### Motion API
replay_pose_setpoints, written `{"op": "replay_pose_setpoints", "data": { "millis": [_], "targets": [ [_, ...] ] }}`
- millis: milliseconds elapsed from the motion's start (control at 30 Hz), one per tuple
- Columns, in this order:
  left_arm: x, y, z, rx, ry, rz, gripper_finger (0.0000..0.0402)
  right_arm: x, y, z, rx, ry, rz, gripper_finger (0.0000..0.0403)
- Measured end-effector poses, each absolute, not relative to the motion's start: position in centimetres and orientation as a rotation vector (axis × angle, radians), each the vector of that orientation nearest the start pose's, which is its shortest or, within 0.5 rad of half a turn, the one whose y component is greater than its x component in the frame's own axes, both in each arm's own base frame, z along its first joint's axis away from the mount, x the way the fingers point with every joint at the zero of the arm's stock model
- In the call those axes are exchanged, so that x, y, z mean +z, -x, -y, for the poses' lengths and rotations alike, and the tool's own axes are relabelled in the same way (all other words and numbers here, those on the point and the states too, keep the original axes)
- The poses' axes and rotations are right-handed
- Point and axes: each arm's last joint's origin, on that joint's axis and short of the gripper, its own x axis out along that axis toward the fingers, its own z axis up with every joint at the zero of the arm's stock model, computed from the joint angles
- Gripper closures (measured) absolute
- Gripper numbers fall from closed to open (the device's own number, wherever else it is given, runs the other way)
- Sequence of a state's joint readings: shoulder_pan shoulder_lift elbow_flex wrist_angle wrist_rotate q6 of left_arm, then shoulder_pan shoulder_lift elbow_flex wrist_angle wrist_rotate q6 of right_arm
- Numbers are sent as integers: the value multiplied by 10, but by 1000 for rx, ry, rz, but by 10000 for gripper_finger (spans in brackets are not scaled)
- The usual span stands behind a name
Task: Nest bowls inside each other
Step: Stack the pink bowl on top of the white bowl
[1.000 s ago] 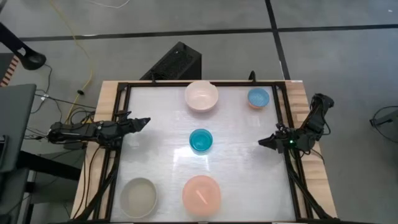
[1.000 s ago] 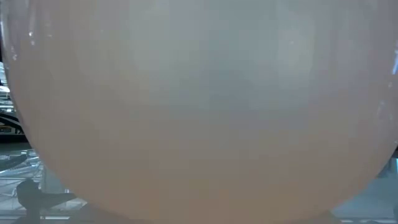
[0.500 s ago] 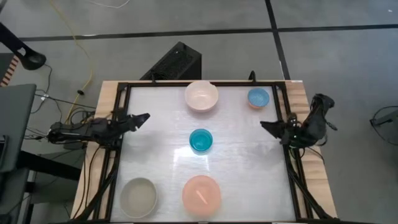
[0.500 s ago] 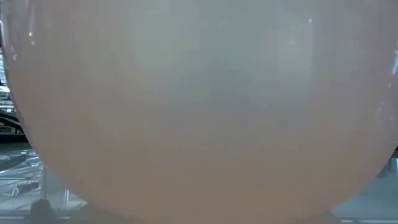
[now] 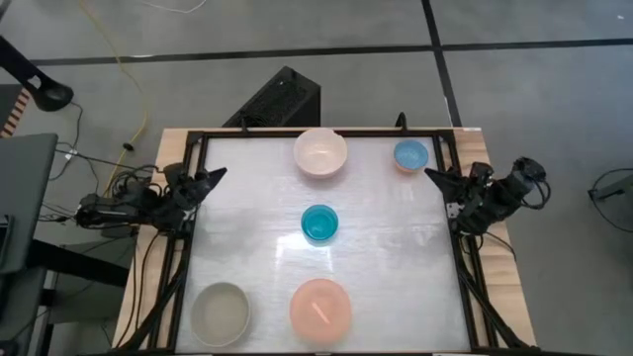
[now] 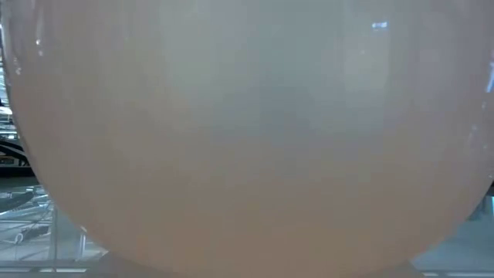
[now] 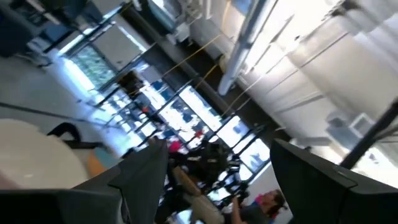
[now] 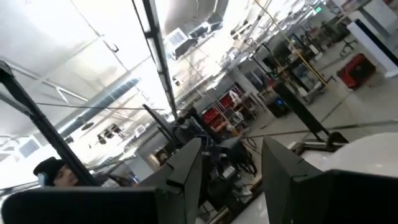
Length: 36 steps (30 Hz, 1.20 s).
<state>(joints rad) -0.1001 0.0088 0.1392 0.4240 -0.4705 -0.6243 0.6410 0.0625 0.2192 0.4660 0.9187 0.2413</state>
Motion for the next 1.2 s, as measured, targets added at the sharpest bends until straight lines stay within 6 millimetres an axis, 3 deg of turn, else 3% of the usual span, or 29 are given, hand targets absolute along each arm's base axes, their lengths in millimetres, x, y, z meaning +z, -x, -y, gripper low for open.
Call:
{"op": "replay_pose_setpoints", "data": {
  "millis": [100, 300, 500, 700, 900, 1200],
  "targets": [
    [257, -71, -5, 155, 737, 642, 129, 274, -67, -19, -198, -642, 500, 269],
    [301, -81, -3, 172, 586, 567, 129, 308, -91, -28, -167, -533, 464, 269],
    [334, -113, 1, 202, 485, 339, 129, 345, -136, -44, -69, -463, 320, 269],
    [351, -132, 5, 150, 445, 250, 129, 353, -186, -68, 83, -482, 41, 269],
    [347, -134, 6, 137, 485, 141, 129, 335, -219, -95, 210, -575, -127, 269],
    [345, -134, 6, 131, 489, 120, 130, 280, -243, -143, 243, -710, -431, 269]
  ]
}}
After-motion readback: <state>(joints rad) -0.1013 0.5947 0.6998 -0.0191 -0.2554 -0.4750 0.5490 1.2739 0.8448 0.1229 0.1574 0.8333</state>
